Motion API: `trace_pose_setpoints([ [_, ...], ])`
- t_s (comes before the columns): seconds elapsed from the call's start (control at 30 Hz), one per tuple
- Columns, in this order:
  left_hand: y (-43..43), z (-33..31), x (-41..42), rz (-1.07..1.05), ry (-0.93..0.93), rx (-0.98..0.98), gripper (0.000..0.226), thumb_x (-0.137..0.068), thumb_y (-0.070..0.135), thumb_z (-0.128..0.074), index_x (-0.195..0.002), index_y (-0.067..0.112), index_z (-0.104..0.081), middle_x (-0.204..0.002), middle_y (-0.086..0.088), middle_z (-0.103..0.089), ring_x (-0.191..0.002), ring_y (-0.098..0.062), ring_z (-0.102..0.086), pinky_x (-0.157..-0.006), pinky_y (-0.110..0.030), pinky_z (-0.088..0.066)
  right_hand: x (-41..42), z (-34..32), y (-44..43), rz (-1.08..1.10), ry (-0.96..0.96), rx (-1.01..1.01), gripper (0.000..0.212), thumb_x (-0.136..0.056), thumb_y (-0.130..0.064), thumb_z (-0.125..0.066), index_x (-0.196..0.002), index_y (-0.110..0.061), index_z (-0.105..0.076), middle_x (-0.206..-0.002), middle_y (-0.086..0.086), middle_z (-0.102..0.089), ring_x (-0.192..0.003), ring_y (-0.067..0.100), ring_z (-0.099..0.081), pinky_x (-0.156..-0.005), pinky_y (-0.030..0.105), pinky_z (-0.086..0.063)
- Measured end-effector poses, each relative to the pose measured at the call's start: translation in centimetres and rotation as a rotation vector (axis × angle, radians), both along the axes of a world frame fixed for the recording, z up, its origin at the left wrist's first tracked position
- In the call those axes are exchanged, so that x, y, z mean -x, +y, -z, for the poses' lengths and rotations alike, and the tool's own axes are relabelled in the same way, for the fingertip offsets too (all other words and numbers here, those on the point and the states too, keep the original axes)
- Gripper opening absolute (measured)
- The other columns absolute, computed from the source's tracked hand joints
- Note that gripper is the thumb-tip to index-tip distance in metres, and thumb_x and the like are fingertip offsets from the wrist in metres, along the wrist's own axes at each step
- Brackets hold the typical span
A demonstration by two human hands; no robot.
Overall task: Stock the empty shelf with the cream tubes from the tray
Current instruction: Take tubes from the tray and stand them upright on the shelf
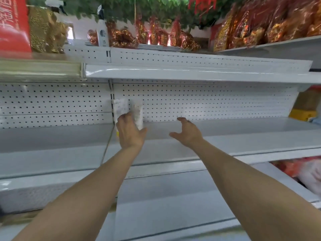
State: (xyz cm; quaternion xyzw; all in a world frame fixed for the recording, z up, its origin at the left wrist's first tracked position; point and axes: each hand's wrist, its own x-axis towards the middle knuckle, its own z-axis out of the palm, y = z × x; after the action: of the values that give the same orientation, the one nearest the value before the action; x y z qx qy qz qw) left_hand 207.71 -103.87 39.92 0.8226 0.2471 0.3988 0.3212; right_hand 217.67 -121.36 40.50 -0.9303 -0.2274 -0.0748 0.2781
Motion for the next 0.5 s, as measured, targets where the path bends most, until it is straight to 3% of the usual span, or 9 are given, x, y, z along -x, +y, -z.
trace_pose_setpoints([
  [0.23,-20.5,-2.5,0.1,0.221,0.122,-0.179,0.067,-0.089,0.053,-0.055,-0.143,0.017,-0.035,-0.151,-0.010,-0.025,-0.137,-0.029,-0.024,-0.106,-0.043,-0.033,4.3,-4.0,-21.5,0.172,-0.198,0.150,0.070,-0.090,-0.061,-0.052,-0.148,-0.024,-0.034,-0.149,0.008,-0.041,-0.134,0.029,-0.040,-0.105,0.045,-0.041],
  [0.5,-42.3,-1.4,-1.2,0.484,0.224,-0.205,0.064,-0.093,0.059,-0.039,-0.141,0.017,-0.038,-0.146,-0.009,-0.033,-0.132,-0.029,-0.033,-0.098,-0.044,-0.039,8.3,-3.2,-45.5,0.467,-0.095,0.114,0.068,-0.092,-0.061,-0.043,-0.145,-0.020,-0.040,-0.146,0.013,-0.045,-0.131,0.033,-0.043,-0.107,0.047,-0.039],
])
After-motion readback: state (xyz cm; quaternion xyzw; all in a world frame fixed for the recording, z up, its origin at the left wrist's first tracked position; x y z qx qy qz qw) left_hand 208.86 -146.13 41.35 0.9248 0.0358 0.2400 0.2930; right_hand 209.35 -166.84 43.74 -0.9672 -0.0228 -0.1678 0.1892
